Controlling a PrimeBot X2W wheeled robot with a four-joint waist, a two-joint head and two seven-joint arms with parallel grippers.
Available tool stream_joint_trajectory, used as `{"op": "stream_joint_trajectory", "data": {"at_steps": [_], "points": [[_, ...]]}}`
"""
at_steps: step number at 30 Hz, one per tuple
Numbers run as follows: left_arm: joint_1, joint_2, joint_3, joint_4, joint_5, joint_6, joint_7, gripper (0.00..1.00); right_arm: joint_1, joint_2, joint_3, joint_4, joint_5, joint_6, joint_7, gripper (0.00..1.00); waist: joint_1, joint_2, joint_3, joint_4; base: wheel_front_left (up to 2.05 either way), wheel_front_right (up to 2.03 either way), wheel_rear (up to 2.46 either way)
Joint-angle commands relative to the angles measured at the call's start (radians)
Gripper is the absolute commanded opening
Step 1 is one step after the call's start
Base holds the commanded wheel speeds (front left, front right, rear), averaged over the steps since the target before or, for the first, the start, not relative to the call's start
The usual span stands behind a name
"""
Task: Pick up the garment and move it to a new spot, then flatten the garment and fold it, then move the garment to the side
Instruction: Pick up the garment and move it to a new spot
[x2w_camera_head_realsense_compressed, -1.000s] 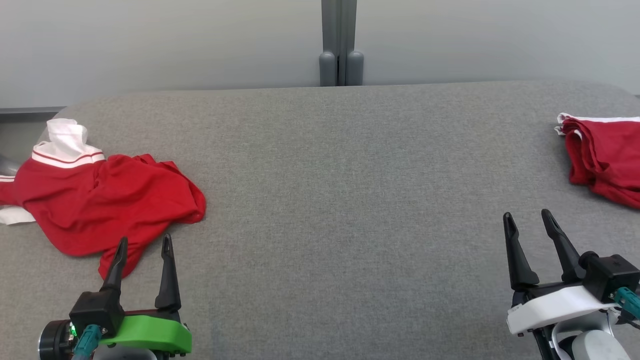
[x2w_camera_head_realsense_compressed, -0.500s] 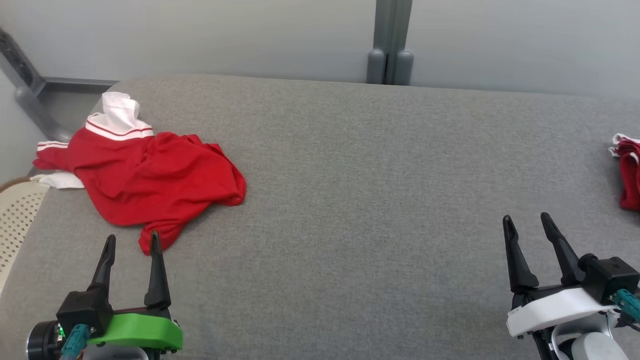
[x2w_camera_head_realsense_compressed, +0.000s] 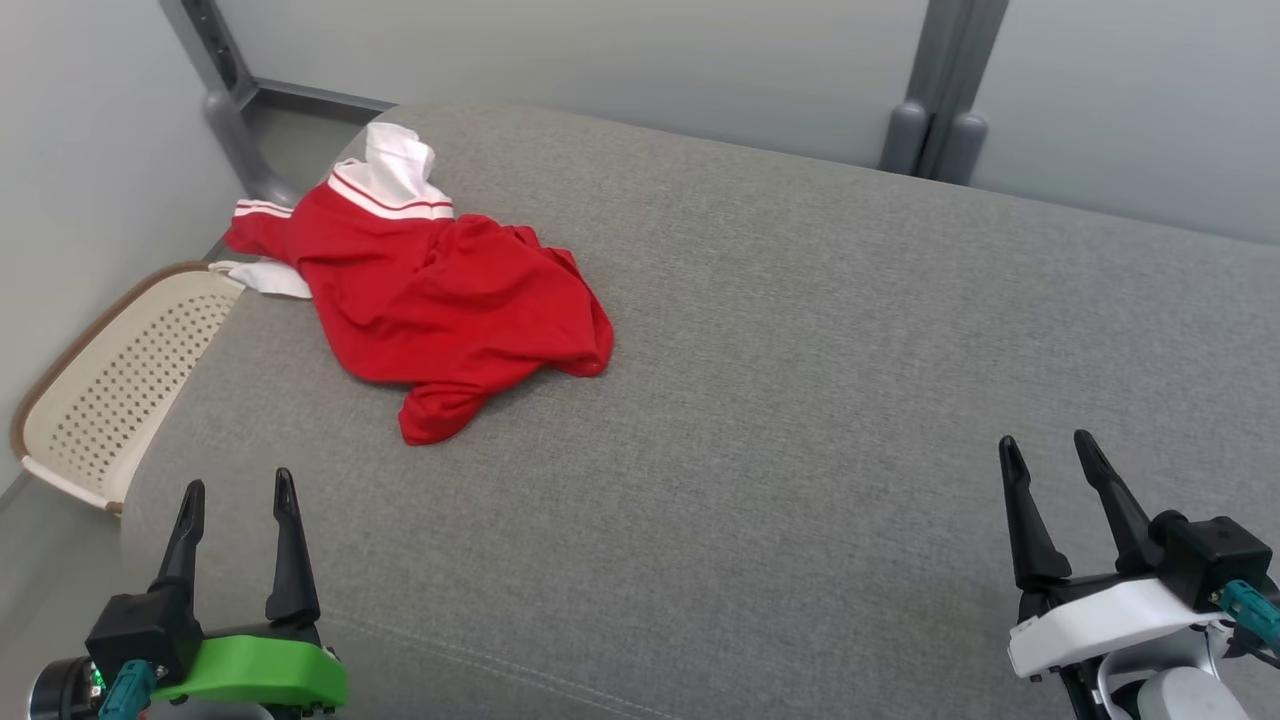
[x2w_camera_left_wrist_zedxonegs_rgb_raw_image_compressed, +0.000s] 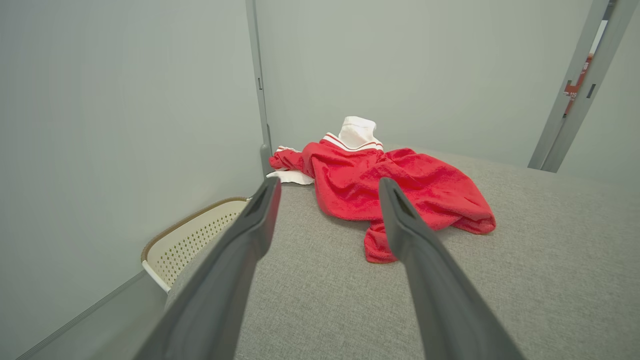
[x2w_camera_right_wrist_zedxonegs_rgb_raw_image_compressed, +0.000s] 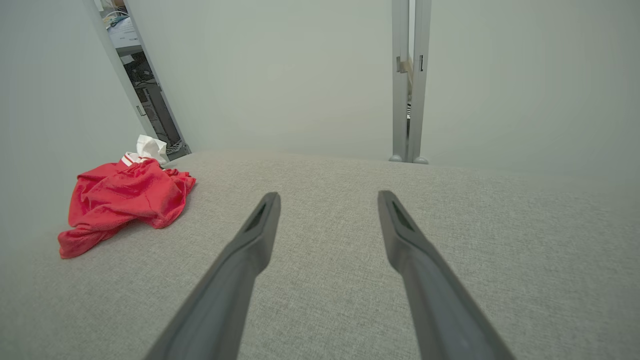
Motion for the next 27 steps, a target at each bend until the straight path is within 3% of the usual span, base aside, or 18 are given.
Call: {"op": "stream_joint_trajectory", "data": {"at_steps": [1, 14, 20, 27], "points": [[0.015, 0.003, 0.004, -0.006, -0.004, 0.009, -0.002, 1.0, 0.001, -0.005, 0.003, 0.003, 0.004, -0.002, -0.003, 1.0, 0.0, 0.0, 0.008, 0.05, 0.0, 0.0, 0.0], [0.035, 0.012, 0.017, -0.01, -0.019, 0.023, -0.007, 1.0, -0.009, -0.013, 0.022, 0.012, 0.007, -0.002, -0.004, 1.0, 0.0, 0.0, 0.005, 0.076, 0.0, 0.0, 0.0], [-0.012, 0.016, 0.019, -0.003, -0.028, 0.013, -0.01, 1.0, -0.024, -0.031, 0.015, -0.004, 0.004, -0.002, 0.005, 1.0, 0.0, 0.0, 0.029, 0.037, 0.0, 0.0, 0.0], [-0.174, 0.023, 0.04, 0.016, -0.046, 0.001, -0.012, 1.0, -0.055, -0.09, -0.018, -0.072, -0.008, -0.002, 0.04, 1.0, 0.0, 0.0, 0.137, -0.054, 0.0, 0.0, 0.0]]}}
